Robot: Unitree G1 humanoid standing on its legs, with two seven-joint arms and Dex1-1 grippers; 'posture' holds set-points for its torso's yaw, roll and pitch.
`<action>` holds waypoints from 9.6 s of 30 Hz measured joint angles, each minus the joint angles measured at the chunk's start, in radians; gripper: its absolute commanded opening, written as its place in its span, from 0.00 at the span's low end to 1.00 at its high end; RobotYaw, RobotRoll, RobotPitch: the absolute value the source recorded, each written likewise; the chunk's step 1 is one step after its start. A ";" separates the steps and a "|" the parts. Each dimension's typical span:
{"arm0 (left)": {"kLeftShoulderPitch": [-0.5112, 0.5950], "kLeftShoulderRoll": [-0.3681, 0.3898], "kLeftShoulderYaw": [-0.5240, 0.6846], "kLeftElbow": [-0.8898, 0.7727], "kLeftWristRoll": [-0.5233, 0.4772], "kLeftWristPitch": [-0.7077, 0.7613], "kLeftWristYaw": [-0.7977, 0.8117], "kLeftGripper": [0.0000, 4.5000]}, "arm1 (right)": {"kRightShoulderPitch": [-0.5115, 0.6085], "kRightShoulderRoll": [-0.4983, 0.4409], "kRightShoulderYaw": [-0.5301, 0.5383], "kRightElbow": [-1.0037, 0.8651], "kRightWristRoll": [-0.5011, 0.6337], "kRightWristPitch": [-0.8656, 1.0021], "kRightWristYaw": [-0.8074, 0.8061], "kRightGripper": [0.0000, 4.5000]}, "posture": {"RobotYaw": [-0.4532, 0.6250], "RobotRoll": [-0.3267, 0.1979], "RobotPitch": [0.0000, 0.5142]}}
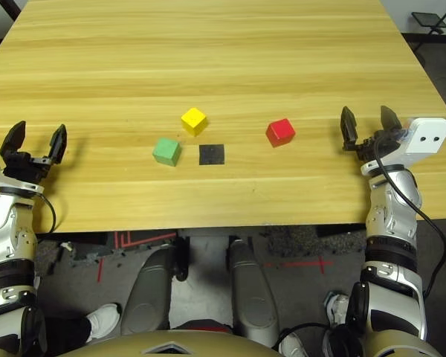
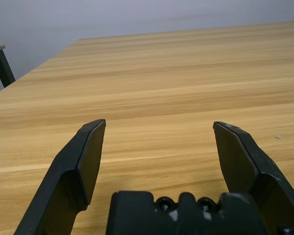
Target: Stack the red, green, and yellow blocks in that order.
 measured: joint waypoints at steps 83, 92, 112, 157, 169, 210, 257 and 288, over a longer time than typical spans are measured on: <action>-0.179 0.384 -0.352 -0.749 -0.293 0.891 -0.510 1.00 | -0.615 -0.030 0.750 -0.103 -0.412 0.571 1.036 0.46 | 0.55 0.30 0.51; -0.179 0.355 -0.374 -0.730 -0.238 0.891 -0.476 1.00 | -0.639 -0.007 0.817 -0.110 -0.444 0.594 0.993 0.46 | 0.59 0.27 0.52; -0.141 0.353 -0.369 -0.753 -0.229 0.891 -0.431 1.00 | -0.649 0.049 0.865 -0.067 -0.481 0.566 0.956 0.67 | 0.63 0.28 0.55; -0.587 0.207 -0.595 0.148 0.192 0.195 -0.964 1.00 | -0.561 -0.444 0.607 -0.254 -0.116 0.809 1.063 0.99 | 0.34 0.36 0.48; -0.571 0.219 -0.632 0.150 0.274 0.278 -0.975 1.00 | -0.548 -0.452 0.580 -0.308 -0.105 0.863 1.029 0.99 | 0.34 0.36 0.50; -0.519 0.200 -0.555 -0.150 0.139 0.352 -0.951 0.94 | -0.561 -0.387 0.585 -0.266 -0.117 0.854 0.978 1.00 | 0.38 0.38 0.51; -0.923 0.034 -0.854 0.693 0.280 -0.209 -1.081 1.00 | -0.476 -0.418 0.554 -0.390 -0.054 0.949 0.919 1.00 | 0.30 0.42 0.55; -0.749 0.067 -0.720 0.310 0.353 0.347 -1.000 0.45 | -0.481 -0.402 0.559 -0.343 -0.079 0.897 0.915 1.00 | 0.33 0.42 0.55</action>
